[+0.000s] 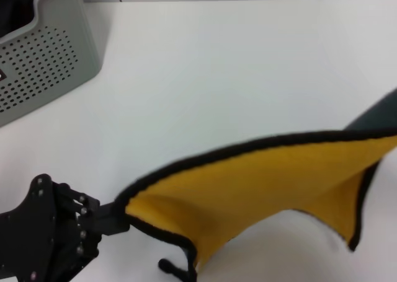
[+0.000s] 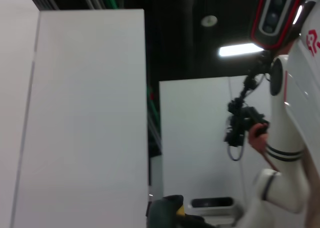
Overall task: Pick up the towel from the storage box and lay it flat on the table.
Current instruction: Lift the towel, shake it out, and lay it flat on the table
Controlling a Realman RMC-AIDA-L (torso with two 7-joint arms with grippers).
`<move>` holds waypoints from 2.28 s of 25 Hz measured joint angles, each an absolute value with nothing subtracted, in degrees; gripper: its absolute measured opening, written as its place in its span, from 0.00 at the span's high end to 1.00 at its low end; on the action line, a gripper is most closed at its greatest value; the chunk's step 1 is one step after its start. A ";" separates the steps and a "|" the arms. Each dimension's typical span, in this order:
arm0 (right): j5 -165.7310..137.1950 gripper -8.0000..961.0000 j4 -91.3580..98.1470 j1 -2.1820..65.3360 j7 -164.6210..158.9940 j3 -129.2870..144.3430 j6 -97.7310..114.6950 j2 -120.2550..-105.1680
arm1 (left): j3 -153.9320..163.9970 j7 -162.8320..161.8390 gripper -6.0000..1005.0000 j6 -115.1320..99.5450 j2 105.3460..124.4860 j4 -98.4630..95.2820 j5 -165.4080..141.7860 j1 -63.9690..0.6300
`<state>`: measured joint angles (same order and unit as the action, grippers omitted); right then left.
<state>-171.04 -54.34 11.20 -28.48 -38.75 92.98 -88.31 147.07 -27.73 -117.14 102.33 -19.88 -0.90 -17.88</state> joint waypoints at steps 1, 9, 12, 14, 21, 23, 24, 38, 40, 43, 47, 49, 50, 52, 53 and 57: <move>-171.04 0.98 -50.78 12.35 -30.46 -38.48 96.41 -89.05 | 147.09 -28.04 0.99 -117.12 102.32 -19.84 -1.24 -18.23; -171.03 0.98 -35.14 15.64 -37.79 -37.54 112.21 -93.32 | 147.17 -30.52 0.99 -117.07 102.01 -19.51 -3.75 -19.91; -171.03 0.98 -34.08 15.78 -39.73 -36.29 114.32 -93.16 | 147.28 -30.96 0.99 -117.06 101.80 -19.31 -5.05 -20.10; -171.03 0.98 -33.46 15.86 -40.76 -35.25 115.66 -93.06 | 147.17 -31.13 0.99 -117.06 101.69 -19.26 -6.40 -20.19; -170.51 0.98 -20.55 17.69 -48.19 -35.39 119.05 -98.74 | 147.13 -34.65 0.99 -116.95 102.27 -14.82 -8.44 -21.30; -170.18 0.98 -14.38 19.34 -50.92 -36.33 120.74 -101.36 | 146.40 -36.74 0.99 -116.87 103.77 -10.91 -7.73 -22.68; -170.09 0.98 -11.04 20.50 -52.20 -36.81 121.66 -102.82 | 145.76 -37.71 0.99 -116.83 104.48 -9.19 -7.34 -23.49; -167.23 0.98 -0.71 27.03 -55.29 -38.49 116.65 -107.38 | 141.89 -38.71 0.99 -115.41 112.66 5.97 -0.94 -31.24; -166.34 0.98 -0.61 27.31 -55.57 -38.53 113.93 -107.38 | 141.88 -38.68 0.99 -114.09 113.38 6.98 0.54 -31.82; -165.12 0.97 -0.48 27.76 -55.66 -38.60 110.52 -107.42 | 141.85 -38.61 0.99 -110.68 114.25 6.97 3.52 -32.70; -164.34 0.97 -0.33 29.47 -55.61 -38.59 104.98 -107.90 | 141.89 -37.38 0.99 -105.69 116.01 6.87 8.19 -34.05; -163.97 0.97 -0.23 30.46 -55.59 -38.59 102.39 -108.20 | 141.97 -36.39 0.99 -103.36 116.83 6.88 9.47 -34.89; -163.95 0.97 -0.20 30.90 -55.59 -38.58 101.48 -108.32 | 142.02 -36.06 0.99 -102.18 117.29 6.88 9.77 -35.40; -163.95 0.97 -0.16 31.78 -55.59 -38.58 99.73 -108.57 | 142.15 -35.60 0.99 -99.76 118.02 6.87 9.97 -36.56; -163.93 0.97 -0.13 32.14 -55.59 -38.58 98.88 -108.71 | 142.26 -35.33 0.99 -98.77 118.36 6.85 9.97 -36.97; -163.40 0.97 -0.05 32.78 -55.58 -38.58 95.15 -109.17 | 142.02 -33.42 0.99 -93.35 119.54 6.59 10.21 -37.57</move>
